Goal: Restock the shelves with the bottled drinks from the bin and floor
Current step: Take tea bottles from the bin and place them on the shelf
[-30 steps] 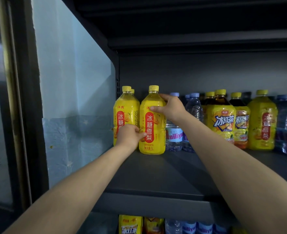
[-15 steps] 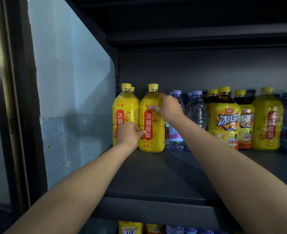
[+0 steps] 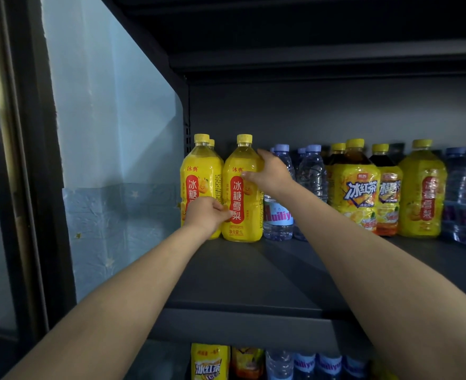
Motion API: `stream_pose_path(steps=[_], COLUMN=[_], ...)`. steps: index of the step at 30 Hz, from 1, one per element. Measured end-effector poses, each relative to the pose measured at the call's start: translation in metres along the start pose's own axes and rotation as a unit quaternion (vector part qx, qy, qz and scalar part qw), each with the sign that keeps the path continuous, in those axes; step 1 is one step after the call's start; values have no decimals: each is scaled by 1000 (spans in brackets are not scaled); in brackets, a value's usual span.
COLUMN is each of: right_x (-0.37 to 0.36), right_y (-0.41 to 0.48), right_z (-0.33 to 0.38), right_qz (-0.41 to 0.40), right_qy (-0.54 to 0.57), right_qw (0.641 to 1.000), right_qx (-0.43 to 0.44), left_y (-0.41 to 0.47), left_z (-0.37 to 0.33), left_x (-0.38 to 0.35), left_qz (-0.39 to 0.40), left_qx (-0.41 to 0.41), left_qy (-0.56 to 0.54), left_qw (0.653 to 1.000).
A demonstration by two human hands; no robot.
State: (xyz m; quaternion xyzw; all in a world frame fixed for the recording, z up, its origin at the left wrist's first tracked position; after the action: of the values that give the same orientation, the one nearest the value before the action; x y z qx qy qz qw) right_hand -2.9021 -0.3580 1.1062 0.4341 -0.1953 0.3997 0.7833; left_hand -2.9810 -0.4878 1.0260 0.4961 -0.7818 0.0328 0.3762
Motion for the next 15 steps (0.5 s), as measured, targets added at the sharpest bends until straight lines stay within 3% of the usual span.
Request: stream_pose_path(steps=[3, 9, 15], right_x=[5, 24, 28], right_y=[-6, -25, -51], right_z=[-2, 6, -1], right_qz=[12, 24, 96], right_qy=[47, 26, 23], right_qw=[999, 999, 995], right_qx=[-9, -4, -18], left_y=[-10, -37, -72], left_z=[-6, -22, -39], left_x=[1, 13, 26], left_qz=[19, -4, -15], left_qx=[-7, -13, -2], left_qy=[-17, -26, -20], left_qw=[1000, 1000, 1000])
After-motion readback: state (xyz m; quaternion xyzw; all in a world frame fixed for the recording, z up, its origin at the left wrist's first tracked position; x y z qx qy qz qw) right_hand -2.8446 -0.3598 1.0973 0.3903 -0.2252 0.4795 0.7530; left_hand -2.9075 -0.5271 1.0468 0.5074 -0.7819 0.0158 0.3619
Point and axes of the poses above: each hand's wrist, its own y-axis towards the middle knuckle, its own x-axis out of the back of the hand, z = x × y, the point moved 7 cm from there along y, towards the middle knuckle, and after that the axes turned 10 degrees about z, right-handed, at the moved point
